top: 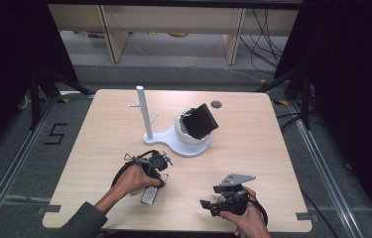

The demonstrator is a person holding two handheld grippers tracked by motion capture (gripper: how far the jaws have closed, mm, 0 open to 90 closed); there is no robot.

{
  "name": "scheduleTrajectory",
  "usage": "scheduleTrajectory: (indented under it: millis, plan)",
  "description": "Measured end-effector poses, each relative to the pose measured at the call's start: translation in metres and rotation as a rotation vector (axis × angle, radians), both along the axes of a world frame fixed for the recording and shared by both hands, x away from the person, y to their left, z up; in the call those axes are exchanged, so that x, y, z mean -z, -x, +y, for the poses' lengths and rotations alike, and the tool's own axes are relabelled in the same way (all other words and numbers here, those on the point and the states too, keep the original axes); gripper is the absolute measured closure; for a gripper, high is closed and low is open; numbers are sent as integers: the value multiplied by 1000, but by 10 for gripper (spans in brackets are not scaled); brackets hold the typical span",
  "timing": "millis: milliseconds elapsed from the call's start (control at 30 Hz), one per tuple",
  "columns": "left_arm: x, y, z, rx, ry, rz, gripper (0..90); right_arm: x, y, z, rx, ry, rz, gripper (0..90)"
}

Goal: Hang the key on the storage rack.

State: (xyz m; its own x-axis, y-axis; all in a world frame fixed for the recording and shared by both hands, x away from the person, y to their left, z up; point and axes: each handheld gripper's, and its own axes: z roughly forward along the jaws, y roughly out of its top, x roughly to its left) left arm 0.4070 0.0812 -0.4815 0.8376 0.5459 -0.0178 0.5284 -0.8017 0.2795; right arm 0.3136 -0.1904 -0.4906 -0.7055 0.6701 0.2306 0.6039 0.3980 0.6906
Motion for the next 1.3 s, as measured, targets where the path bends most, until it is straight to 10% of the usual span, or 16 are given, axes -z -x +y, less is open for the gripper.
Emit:
scheduleTrajectory:
  millis: [333,433,700,1300]
  plan:
    - [-2,-4,-3,56,-55,23,681,0,0,0,-7,2,3,273]
    - [-2,-8,-3,23,-95,45,546,0,0,1,-8,4,3,274]
    - [-3,-7,-5,57,-125,73,716,0,1,1,-14,3,-5,278]
    - [-7,-4,2,121,-98,56,751,0,0,0,-8,-3,-9,283]
